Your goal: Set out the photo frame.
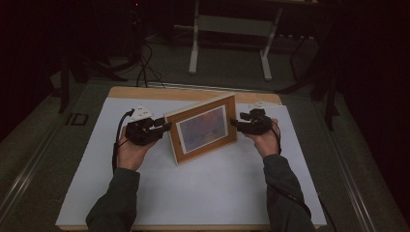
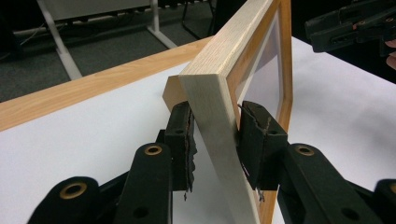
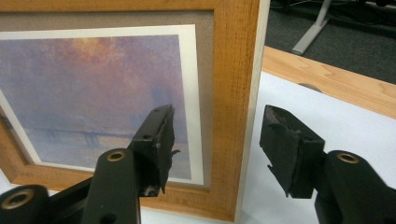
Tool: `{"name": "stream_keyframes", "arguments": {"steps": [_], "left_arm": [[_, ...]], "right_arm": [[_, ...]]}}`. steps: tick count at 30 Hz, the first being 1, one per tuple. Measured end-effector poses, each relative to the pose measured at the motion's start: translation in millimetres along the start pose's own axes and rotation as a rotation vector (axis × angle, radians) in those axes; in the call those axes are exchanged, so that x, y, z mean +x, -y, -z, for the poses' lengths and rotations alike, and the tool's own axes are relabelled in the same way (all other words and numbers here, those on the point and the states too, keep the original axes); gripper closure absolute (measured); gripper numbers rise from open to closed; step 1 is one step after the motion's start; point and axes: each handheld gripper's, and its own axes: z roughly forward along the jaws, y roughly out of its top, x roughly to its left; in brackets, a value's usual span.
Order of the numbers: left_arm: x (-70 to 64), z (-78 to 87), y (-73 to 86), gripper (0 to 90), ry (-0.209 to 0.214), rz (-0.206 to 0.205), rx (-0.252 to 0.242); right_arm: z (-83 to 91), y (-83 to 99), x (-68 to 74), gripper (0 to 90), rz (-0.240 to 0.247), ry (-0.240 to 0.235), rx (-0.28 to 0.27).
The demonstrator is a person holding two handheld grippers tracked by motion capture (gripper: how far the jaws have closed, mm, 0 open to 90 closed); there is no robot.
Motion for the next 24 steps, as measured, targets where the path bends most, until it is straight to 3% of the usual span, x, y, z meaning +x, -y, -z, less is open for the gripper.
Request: {"name": "stream_keyframes", "arguments": {"steps": [10, 13, 17, 24], "left_arm": [[6.8, -4.7, -2.8, 66.5, -0.007, -0.016, 0.004], [8.2, -3.7, -4.3, 67.3, 0.021, -0.002, 0.019], [7.4, -2.0, -7.0, 68.0, 0.047, -0.019, 0.038], [11.1, -2.2, -6.9, 68.5, 0.080, -0.011, 0.037]], "right_arm": [[-14.0, -4.6, -3.3, 39.8, -0.007, 0.015, 0.019], [-18.3, -8.3, -5.5, 40.1, -0.006, 0.006, 0.027], [-23.8, -14.4, -9.2, 37.8, -0.003, -0.010, 0.024], [-30.0, -28.0, -10.1, 30.9, 0.002, -0.062, 0.011]]}}
